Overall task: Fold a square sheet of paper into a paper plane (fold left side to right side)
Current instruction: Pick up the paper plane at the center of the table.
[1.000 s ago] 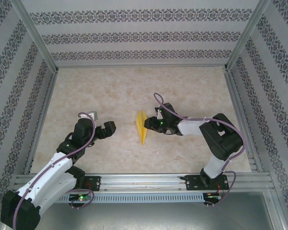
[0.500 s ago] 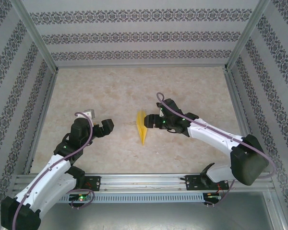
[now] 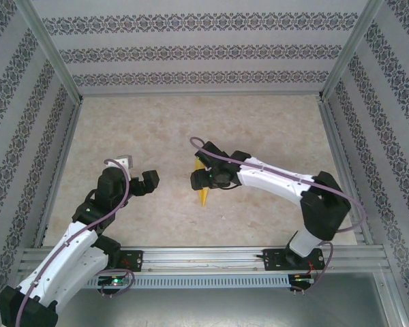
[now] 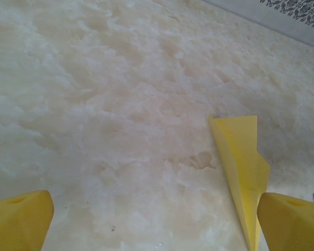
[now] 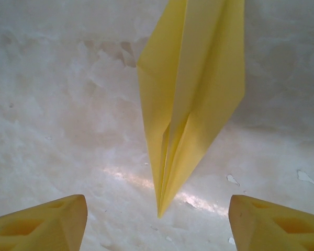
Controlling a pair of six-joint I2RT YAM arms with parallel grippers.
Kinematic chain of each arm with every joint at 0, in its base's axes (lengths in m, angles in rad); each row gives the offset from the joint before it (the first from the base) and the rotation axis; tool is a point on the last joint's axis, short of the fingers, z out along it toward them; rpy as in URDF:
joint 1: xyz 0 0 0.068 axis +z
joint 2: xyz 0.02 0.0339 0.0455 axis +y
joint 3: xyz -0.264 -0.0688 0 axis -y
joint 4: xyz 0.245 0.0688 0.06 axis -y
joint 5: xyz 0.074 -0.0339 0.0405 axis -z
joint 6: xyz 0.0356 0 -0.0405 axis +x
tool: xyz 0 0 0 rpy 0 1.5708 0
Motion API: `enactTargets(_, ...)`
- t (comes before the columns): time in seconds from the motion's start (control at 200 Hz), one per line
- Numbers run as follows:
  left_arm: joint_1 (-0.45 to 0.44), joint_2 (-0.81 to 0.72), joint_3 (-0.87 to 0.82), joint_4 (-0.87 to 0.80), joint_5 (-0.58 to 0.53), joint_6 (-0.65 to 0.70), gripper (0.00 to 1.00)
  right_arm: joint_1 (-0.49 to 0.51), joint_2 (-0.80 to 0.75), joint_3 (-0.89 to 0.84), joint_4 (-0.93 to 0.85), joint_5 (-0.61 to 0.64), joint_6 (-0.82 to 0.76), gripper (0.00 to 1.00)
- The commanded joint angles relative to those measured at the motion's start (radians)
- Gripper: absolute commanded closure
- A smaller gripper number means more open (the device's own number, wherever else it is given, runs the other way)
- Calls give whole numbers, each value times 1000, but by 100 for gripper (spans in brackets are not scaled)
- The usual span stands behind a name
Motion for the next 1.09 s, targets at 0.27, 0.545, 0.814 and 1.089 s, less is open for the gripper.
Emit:
enactTargets(0.27, 12, -16, 17, -54, -21, 54, 0, 1, 191, 118, -43, 17, 33, 54)
enactTargets(0.545, 12, -16, 17, -55, -33, 67, 0, -11, 233, 119, -25, 12, 44, 69)
enactTargets(0.814, 12, -14, 17, -53, -37, 68, 0, -22, 259, 121, -16, 13, 45, 77)
enactTargets(1.089, 12, -13, 18, -55, -41, 70, 0, -25, 284, 128, -8, 15, 44, 79)
